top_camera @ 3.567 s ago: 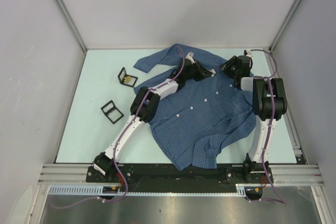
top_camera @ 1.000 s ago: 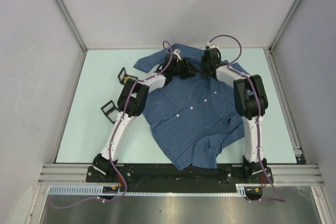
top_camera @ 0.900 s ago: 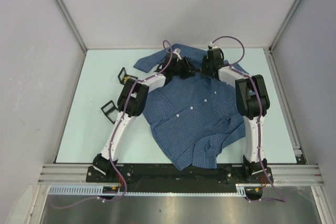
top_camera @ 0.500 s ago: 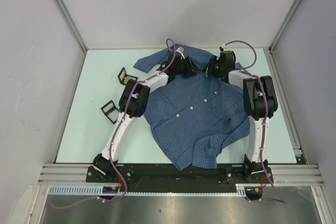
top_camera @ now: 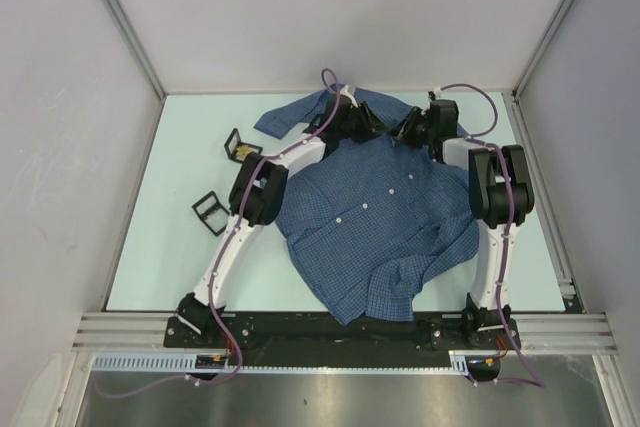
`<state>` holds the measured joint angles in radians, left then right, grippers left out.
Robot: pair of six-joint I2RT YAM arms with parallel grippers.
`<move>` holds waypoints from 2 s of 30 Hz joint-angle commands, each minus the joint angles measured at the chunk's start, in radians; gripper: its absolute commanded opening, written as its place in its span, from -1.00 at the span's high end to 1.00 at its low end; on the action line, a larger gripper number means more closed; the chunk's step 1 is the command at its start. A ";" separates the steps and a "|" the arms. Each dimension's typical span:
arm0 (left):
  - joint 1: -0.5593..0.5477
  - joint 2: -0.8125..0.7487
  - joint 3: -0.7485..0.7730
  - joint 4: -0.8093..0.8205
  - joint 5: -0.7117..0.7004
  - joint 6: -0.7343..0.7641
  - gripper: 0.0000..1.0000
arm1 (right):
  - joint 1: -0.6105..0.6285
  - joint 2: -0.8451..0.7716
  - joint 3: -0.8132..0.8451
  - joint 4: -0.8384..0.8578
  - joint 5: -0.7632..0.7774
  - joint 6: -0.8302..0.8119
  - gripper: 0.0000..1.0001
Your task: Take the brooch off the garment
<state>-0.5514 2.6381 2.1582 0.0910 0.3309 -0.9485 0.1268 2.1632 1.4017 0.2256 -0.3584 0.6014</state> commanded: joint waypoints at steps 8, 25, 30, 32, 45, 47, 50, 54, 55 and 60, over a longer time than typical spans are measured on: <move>-0.036 0.045 0.080 0.013 -0.032 -0.009 0.12 | -0.029 -0.009 -0.027 0.204 -0.165 0.136 0.53; -0.045 0.091 0.127 -0.045 -0.043 -0.058 0.22 | -0.047 -0.091 -0.067 0.104 -0.030 0.026 0.49; -0.047 0.103 0.146 -0.042 -0.039 -0.059 0.32 | -0.047 -0.091 -0.067 0.100 -0.022 0.017 0.49; -0.047 0.103 0.146 -0.040 -0.038 -0.058 0.42 | -0.047 -0.088 -0.067 0.103 -0.020 0.015 0.49; -0.042 0.034 0.062 -0.010 -0.038 -0.027 0.21 | -0.049 -0.055 -0.067 0.124 -0.027 0.017 0.52; -0.039 0.022 0.040 0.004 -0.041 -0.027 0.15 | -0.049 -0.054 -0.067 0.126 -0.027 0.017 0.52; -0.035 0.011 0.016 0.021 -0.043 -0.038 0.14 | -0.049 -0.051 -0.069 0.127 -0.027 0.015 0.52; -0.030 0.020 0.006 0.042 -0.033 -0.061 0.20 | -0.049 -0.048 -0.067 0.127 -0.024 0.018 0.53; -0.030 0.020 0.008 0.046 -0.030 -0.065 0.22 | -0.049 -0.046 -0.069 0.129 -0.022 0.018 0.53; -0.028 0.028 0.003 0.064 -0.023 -0.090 0.30 | -0.049 -0.042 -0.067 0.132 -0.022 0.020 0.53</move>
<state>-0.5858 2.7155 2.1738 0.1410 0.2955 -1.0134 0.0769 2.1277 1.3239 0.3172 -0.3893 0.6323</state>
